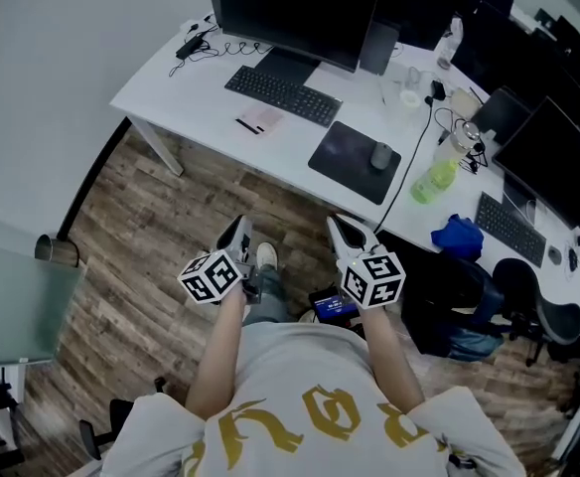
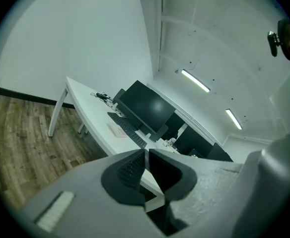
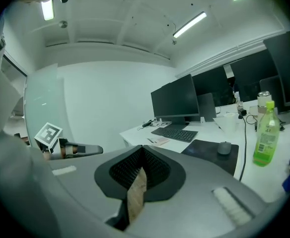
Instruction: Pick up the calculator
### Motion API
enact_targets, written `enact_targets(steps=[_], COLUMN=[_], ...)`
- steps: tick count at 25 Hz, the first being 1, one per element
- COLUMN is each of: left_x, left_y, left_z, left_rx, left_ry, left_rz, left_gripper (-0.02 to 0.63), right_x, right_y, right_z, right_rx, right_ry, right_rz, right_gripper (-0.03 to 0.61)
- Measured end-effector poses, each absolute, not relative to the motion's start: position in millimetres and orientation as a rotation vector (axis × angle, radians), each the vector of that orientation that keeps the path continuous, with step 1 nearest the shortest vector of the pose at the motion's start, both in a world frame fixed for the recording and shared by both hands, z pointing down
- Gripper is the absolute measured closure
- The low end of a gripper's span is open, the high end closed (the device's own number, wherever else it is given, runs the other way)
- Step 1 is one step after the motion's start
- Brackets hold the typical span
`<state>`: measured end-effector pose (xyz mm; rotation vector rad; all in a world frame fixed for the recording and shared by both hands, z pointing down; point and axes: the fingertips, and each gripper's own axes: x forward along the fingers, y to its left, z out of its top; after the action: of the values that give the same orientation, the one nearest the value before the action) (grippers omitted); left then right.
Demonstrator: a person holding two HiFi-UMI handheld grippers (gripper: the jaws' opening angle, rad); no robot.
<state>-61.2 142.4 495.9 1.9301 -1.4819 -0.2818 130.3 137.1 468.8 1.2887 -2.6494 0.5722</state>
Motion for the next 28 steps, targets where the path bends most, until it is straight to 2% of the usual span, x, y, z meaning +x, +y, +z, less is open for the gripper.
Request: enact_targets(steps=[4, 20, 28], left_x=[-76.4, -169.0, -182.9], left_y=[121.9, -102.3, -159.6], left_z=[506.6, 566.4, 601.0], left_rx=[1.883, 1.685, 1.603], left_ry=[-1.477, -1.338, -1.215], left_rz=[-0.281, -0.332, -0.293], left_gripper=[0.518, 0.511, 0.508], right_x=[120.6, 53.0, 25.1], right_y=[117.1, -83.0, -141.1], right_z=[475.5, 527.0, 547.4], right_rx=[1.273, 1.315, 1.327], right_ry=[-2.628, -2.433, -2.351], right_rz=[0.558, 0.636, 0.675], right_gripper=[0.554, 0.555, 0.555])
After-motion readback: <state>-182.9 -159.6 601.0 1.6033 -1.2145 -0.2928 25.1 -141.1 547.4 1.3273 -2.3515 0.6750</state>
